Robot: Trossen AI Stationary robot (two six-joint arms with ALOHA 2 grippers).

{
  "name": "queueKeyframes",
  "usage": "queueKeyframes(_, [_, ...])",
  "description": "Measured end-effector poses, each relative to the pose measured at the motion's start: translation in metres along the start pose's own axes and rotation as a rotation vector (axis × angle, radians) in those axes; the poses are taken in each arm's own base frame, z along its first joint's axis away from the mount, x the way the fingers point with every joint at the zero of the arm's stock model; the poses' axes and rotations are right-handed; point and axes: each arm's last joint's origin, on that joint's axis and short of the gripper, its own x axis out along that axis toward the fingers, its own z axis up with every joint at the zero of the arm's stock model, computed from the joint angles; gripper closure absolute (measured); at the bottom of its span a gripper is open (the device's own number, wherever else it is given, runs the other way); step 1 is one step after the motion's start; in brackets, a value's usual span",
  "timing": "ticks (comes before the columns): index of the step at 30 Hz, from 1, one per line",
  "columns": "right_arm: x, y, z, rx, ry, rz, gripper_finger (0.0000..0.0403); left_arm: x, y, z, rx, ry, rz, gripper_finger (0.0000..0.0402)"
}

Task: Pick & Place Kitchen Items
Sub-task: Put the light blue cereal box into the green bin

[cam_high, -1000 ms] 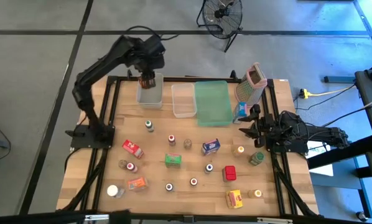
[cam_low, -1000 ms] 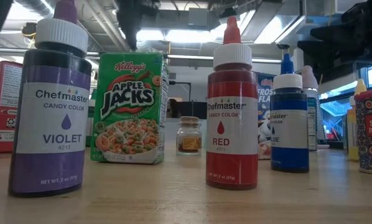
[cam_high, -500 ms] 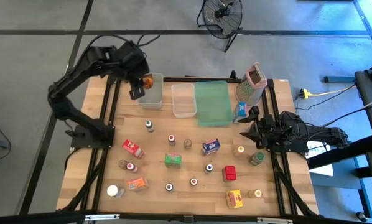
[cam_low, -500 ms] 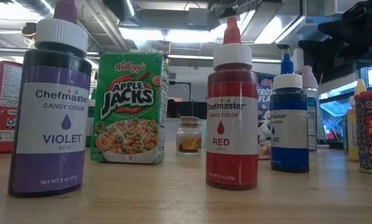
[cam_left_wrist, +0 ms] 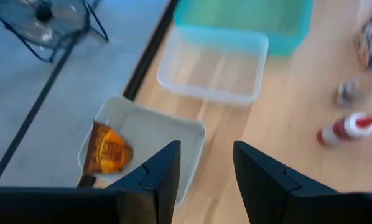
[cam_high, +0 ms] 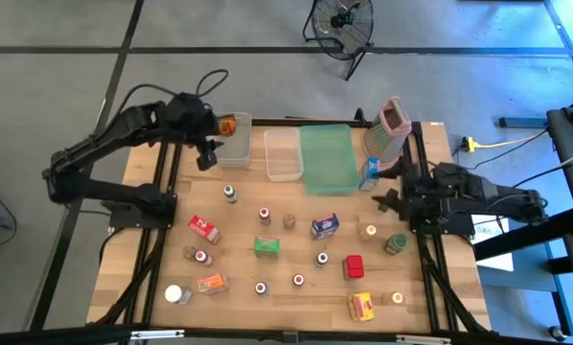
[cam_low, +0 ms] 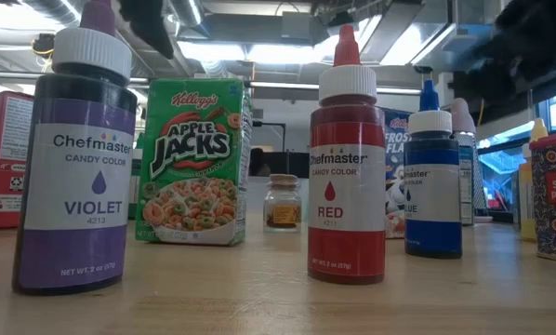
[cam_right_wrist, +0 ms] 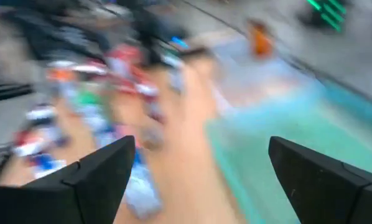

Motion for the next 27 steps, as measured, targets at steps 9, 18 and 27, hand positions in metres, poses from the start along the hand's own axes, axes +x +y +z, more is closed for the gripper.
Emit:
queueKeyframes(9, [0.003,-0.006,0.03,0.319,0.141,-0.555,0.0031,0.009,-0.008,-0.011,-0.057,-0.209,-0.001,0.0258])
queueKeyframes(18, [0.022,0.004,0.055,0.343,0.125,-0.441,0.0031,0.022,-0.024,-0.016,-0.037,-0.193,-0.062,0.0258])
queueKeyframes(27, [0.034,0.008,0.065,0.391,0.065,-0.342,0.0031,0.022,-0.031,-0.015,-0.014,-0.223,-0.088,0.0258])
